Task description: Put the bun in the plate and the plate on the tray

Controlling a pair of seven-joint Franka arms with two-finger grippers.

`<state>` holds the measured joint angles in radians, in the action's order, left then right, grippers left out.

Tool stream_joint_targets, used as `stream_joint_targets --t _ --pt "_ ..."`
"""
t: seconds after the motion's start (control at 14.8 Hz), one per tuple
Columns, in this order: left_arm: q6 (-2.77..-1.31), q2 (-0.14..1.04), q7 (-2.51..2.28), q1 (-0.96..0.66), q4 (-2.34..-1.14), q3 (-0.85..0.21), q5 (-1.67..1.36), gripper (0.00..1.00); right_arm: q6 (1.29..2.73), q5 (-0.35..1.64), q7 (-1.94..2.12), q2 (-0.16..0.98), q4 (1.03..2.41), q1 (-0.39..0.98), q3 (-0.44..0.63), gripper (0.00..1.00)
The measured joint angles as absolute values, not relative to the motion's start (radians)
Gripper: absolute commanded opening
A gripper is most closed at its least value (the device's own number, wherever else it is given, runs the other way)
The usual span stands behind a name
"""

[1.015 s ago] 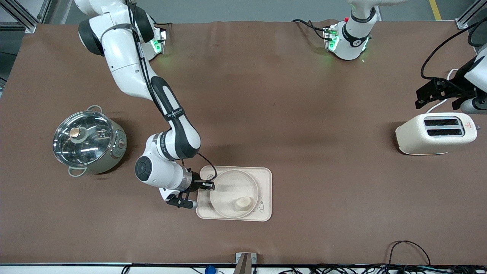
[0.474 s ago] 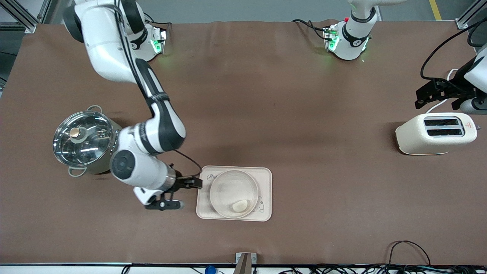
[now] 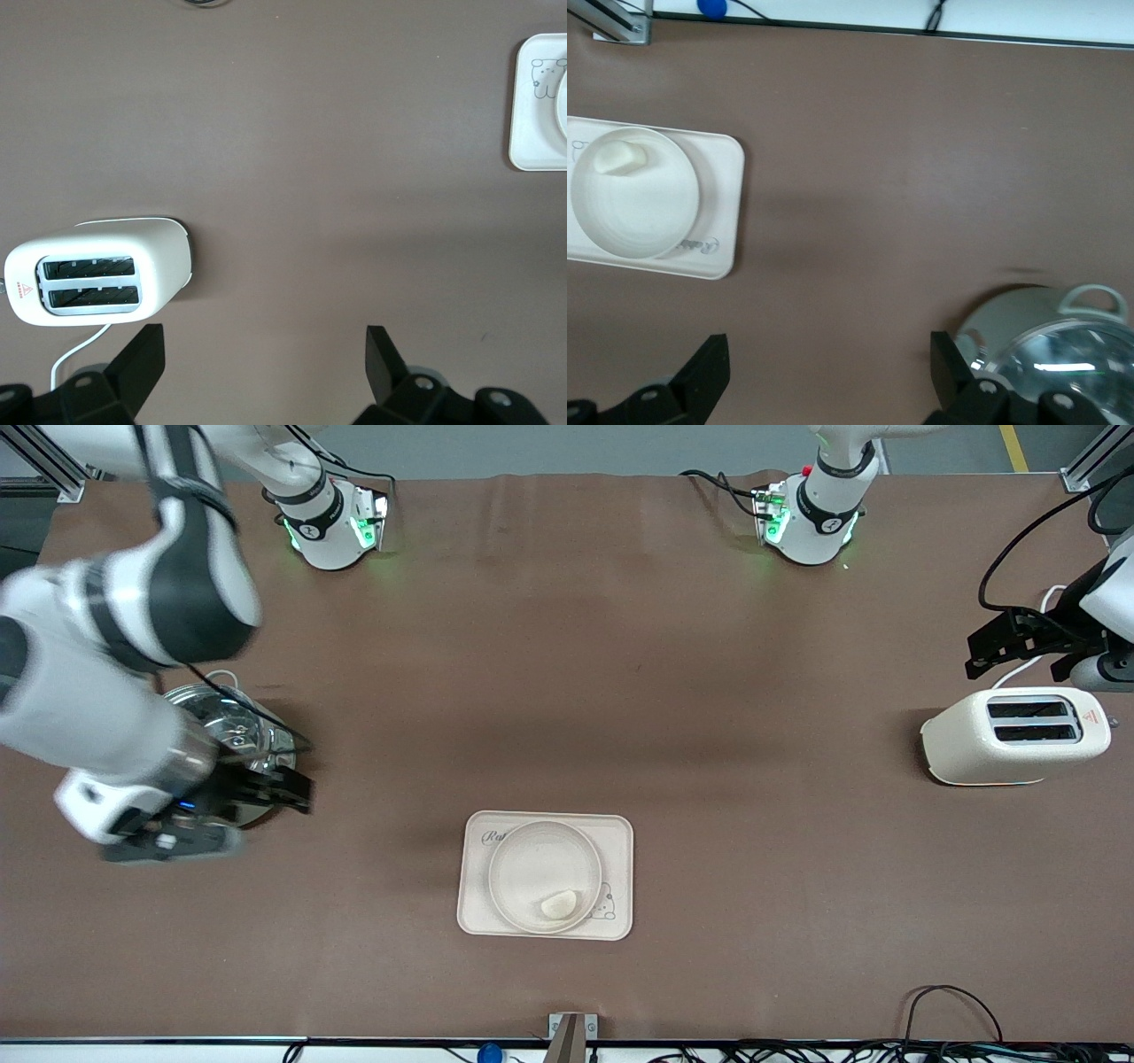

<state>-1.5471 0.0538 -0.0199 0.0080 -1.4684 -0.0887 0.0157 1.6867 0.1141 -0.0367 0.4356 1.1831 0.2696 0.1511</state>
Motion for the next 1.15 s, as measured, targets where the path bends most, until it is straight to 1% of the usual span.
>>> stream_joint_targets --t 0.14,0.47,0.61,0.81,1.15 --pt "-1.547 0.054 -0.02 0.008 -1.468 -0.089 0.016 1.0 1.658 0.114 0.005 0.349 1.253 0.218 0.151 1.0" --pt "-1.547 0.054 -0.02 0.008 -1.469 -0.089 0.016 1.0 1.591 0.083 0.012 0.137 1.428 0.161 0.149 1.0" --pt "-1.547 0.054 -0.02 0.008 -1.469 -0.089 0.008 1.0 1.585 0.07 0.032 0.072 1.484 0.139 0.149 1.0" --pt "-1.547 0.055 -0.02 0.008 -1.469 -0.089 -0.002 1.0 1.576 0.063 0.037 0.026 1.525 0.133 0.149 1.0" --pt "-1.547 0.055 -0.02 0.008 -1.469 -0.089 -0.002 1.0 1.551 0.06 0.04 0.022 1.534 0.122 0.149 1.0"
